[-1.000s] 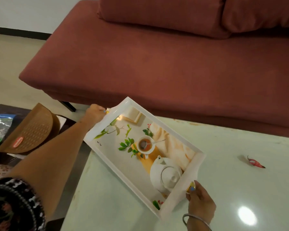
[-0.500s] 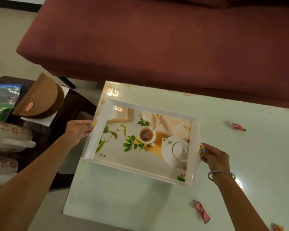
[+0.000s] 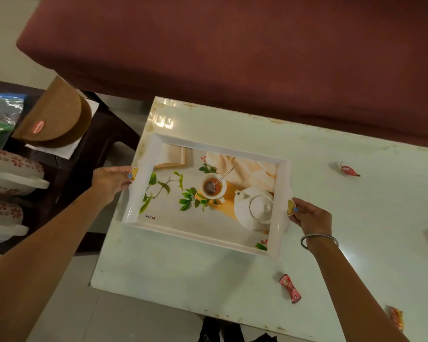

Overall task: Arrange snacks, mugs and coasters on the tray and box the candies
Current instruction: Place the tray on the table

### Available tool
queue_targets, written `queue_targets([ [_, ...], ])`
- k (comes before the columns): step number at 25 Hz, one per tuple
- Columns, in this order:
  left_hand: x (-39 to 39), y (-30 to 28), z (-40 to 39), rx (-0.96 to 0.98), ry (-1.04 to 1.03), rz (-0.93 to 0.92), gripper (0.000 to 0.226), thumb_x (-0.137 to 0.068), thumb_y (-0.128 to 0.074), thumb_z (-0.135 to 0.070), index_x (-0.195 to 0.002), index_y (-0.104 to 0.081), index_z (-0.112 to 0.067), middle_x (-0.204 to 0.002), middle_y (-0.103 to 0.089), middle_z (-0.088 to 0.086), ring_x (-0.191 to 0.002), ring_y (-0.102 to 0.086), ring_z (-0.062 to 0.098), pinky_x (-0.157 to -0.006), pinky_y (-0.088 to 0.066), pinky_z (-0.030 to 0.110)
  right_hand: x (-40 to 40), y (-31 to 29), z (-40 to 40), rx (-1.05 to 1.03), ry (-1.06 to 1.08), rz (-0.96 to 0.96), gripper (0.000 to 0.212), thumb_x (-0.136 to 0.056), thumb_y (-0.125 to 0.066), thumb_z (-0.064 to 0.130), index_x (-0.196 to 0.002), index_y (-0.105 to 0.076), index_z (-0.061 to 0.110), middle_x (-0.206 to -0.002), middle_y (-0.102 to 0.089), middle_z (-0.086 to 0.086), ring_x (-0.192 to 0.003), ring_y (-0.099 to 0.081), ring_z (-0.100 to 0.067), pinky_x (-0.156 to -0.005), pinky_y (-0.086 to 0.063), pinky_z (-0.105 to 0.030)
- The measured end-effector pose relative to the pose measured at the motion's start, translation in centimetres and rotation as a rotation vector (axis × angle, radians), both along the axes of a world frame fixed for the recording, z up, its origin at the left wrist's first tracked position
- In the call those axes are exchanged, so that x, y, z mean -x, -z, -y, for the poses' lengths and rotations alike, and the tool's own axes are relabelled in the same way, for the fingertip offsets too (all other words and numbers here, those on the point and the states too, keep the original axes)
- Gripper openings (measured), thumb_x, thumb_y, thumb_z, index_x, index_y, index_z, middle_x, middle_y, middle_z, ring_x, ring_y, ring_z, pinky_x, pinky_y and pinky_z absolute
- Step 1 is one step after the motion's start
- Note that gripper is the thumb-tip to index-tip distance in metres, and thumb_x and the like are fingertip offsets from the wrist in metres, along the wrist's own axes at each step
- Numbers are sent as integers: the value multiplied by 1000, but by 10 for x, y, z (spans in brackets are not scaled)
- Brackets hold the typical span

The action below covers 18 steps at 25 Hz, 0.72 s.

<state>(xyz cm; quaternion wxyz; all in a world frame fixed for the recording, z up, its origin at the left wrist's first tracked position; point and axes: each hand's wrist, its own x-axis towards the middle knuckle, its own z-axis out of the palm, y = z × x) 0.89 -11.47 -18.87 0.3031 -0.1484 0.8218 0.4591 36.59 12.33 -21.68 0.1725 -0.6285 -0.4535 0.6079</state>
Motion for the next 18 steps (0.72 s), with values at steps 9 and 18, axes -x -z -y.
queue_targets([
  [9, 0, 3, 0, 51, 12, -3, 7, -83, -64, -11, -76, -63, -10, -100, -66, 15, -86, -68, 27, -78, -55, 39, -2, 10, 3, -10, -22, 50, 31, -81, -60, -9, -111, -63, -4, -103, -64, -15, -92, -62, -30, -65, -57, -18],
  [18, -24, -7, 3, 261, 255, -267, 32, -88, -59, -18, -119, -59, -7, -116, -64, 16, -104, -63, 32, -84, -50, 39, 16, -13, 13, -225, -210, 475, 37, -85, -58, 4, -122, -56, 7, -124, -61, -16, -111, -58, -33, -98, -42, -39],
])
